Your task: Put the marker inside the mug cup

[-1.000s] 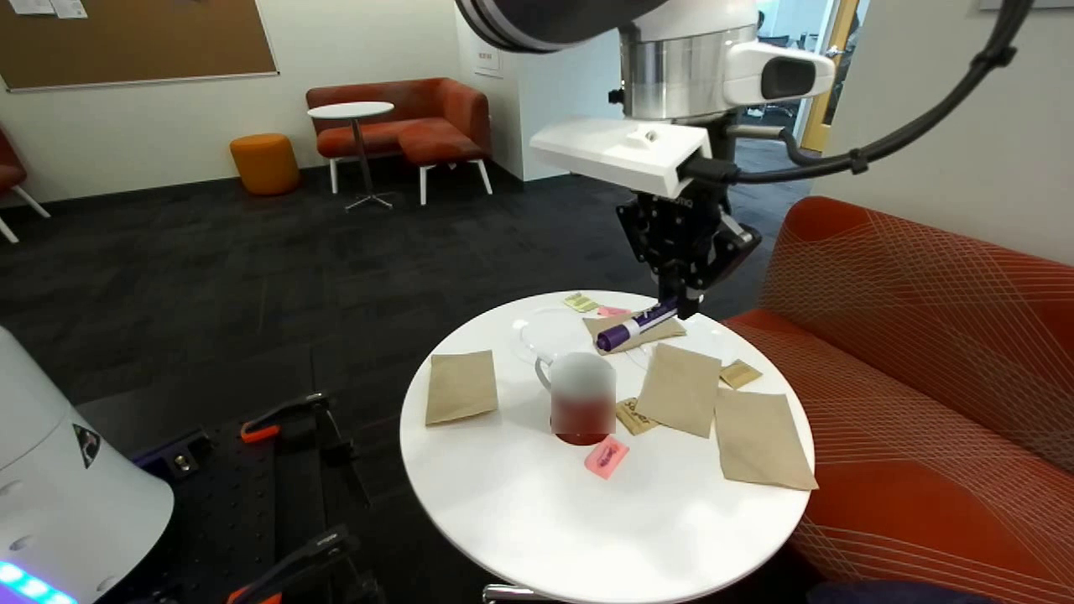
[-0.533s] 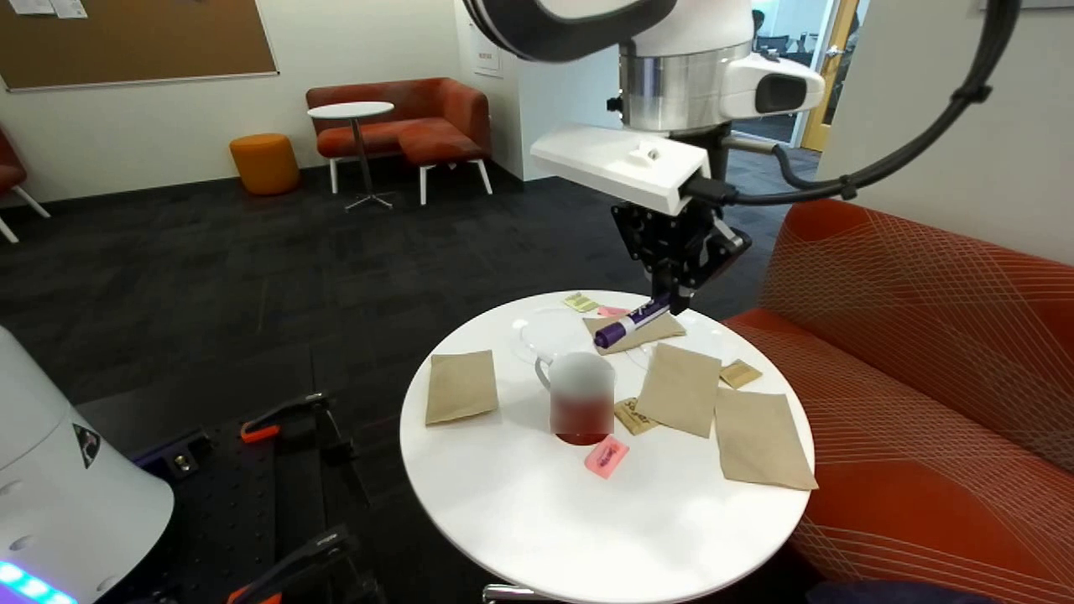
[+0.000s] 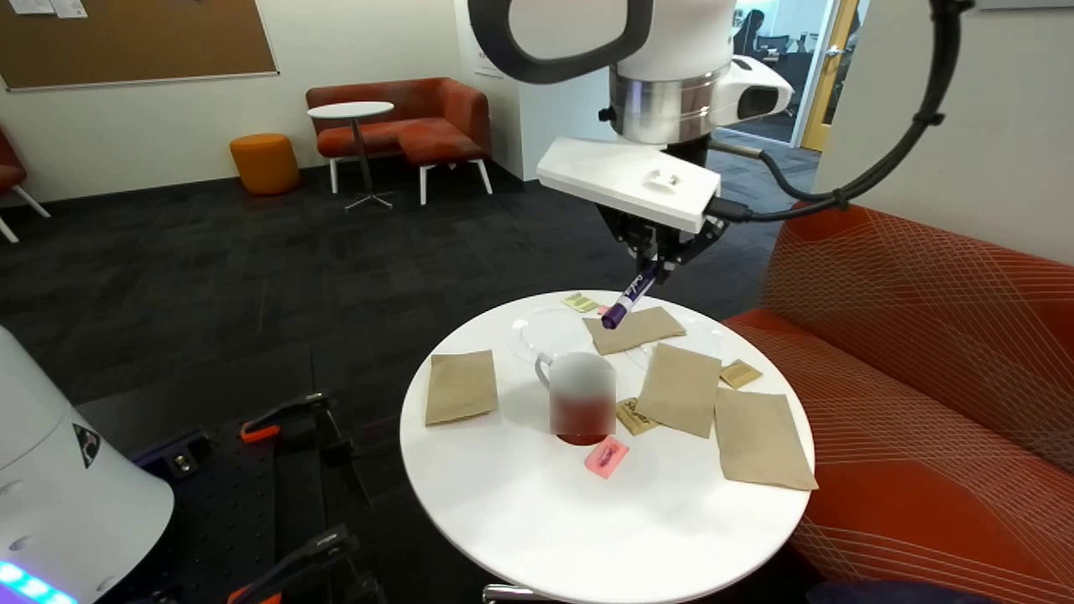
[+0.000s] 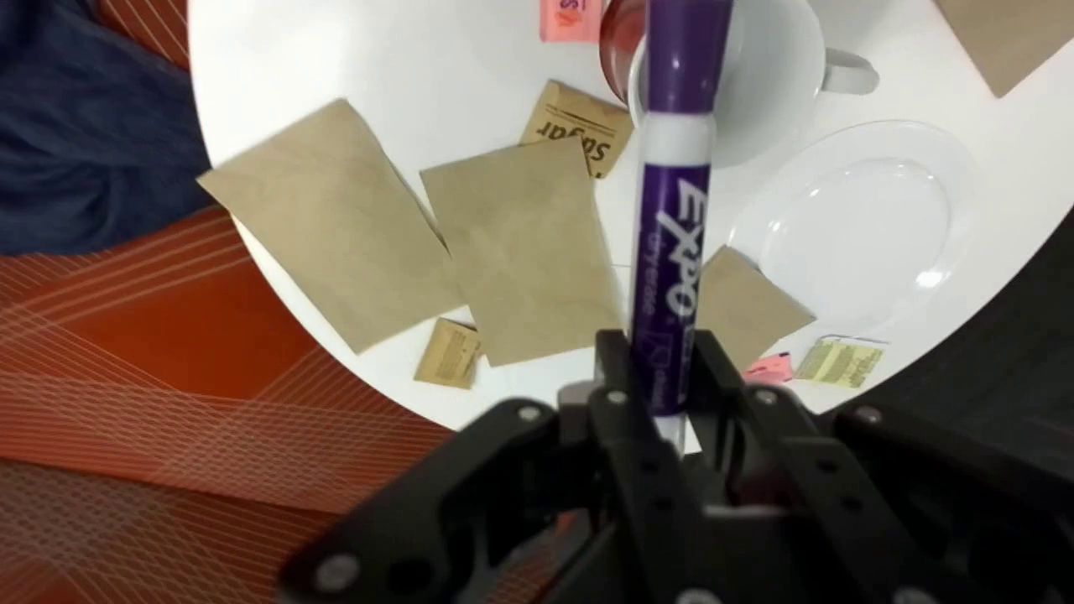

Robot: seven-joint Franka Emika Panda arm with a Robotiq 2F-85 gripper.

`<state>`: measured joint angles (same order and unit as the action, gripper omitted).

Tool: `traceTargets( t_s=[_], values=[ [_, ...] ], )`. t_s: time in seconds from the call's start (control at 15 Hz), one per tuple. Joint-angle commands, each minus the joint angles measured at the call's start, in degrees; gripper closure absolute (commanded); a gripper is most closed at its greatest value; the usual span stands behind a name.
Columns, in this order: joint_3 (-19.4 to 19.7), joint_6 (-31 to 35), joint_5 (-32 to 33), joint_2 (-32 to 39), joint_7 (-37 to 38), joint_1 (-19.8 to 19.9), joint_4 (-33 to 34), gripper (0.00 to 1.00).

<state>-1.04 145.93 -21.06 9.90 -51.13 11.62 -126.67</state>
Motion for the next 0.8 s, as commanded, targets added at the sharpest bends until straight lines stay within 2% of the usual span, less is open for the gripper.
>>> traceTargets(
  t_s=[0.0, 0.33, 0.53, 0.73],
  values=[
    [-1.64, -1.08, -10.55, -0.83, -15.76, 1.8, -0.13, 0.95],
    [-0.32, -8.04, -25.43, -0.86, -38.54, 2.69, 0.62, 0.95],
    [1.75, -15.06, -30.79, -0.74, -49.49, 3.22, 1.0, 0.95],
    [4.73, -23.79, -32.98, -0.61, -58.75, 3.94, 1.7, 0.95]
  ],
)
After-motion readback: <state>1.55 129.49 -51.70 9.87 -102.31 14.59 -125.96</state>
